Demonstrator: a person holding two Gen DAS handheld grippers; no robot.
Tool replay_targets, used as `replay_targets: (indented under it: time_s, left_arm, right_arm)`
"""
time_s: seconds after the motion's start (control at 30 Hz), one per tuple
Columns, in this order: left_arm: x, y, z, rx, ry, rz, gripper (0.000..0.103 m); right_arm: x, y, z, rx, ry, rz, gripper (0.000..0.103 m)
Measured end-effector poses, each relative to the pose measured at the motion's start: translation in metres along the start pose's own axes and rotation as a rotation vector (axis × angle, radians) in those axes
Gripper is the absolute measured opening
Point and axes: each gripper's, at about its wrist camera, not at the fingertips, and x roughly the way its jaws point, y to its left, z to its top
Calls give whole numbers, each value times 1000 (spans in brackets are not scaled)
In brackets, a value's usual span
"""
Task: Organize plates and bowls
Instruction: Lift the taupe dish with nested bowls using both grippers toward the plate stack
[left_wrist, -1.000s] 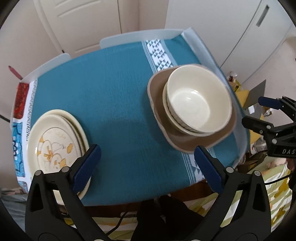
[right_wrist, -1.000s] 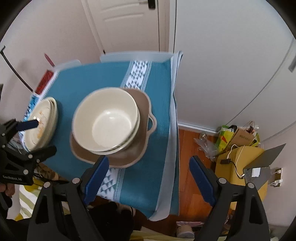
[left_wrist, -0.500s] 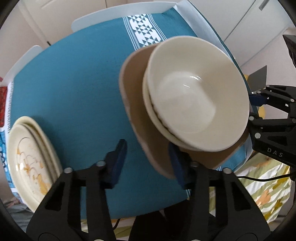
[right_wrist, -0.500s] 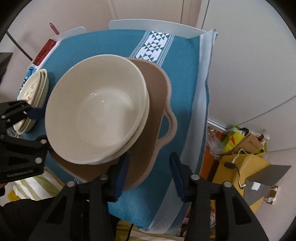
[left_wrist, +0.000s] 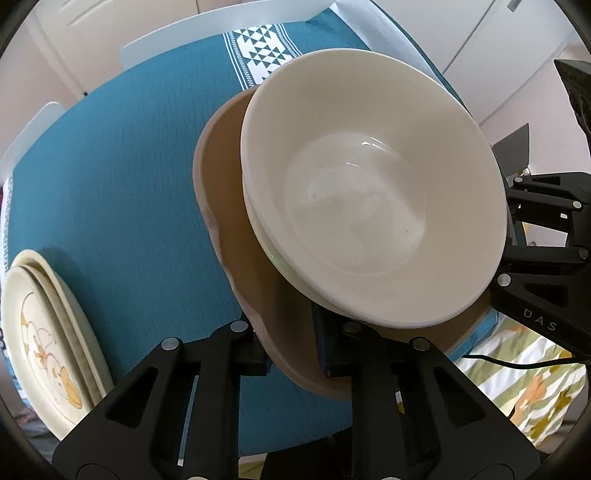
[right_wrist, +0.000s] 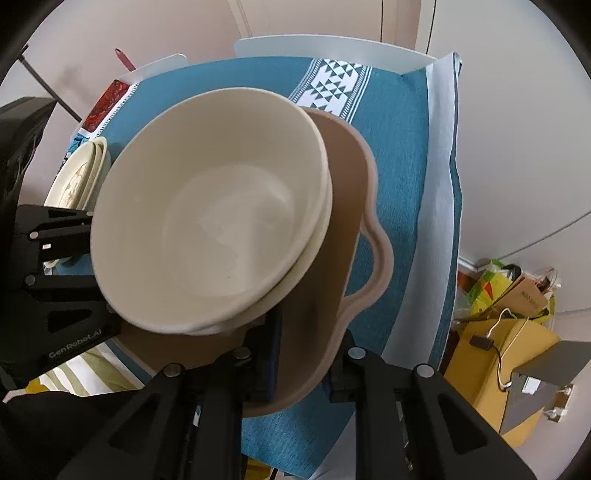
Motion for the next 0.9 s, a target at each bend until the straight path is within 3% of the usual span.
replay_targets:
  time_s: [0.4,0.63,0.9]
  left_arm:
    - [-27,2,3,-15,-49,39,15]
    - [-86,12,-9,-58,-126,42,15]
    - [-161,40,-37,-106,-215,54,15]
  right_arm:
    - [-17,8,5,-23,-64,-7,17]
    - [-57,30,22,-56,-133,-33,17]
    - [-115,85,43,-125,-218,-69,17]
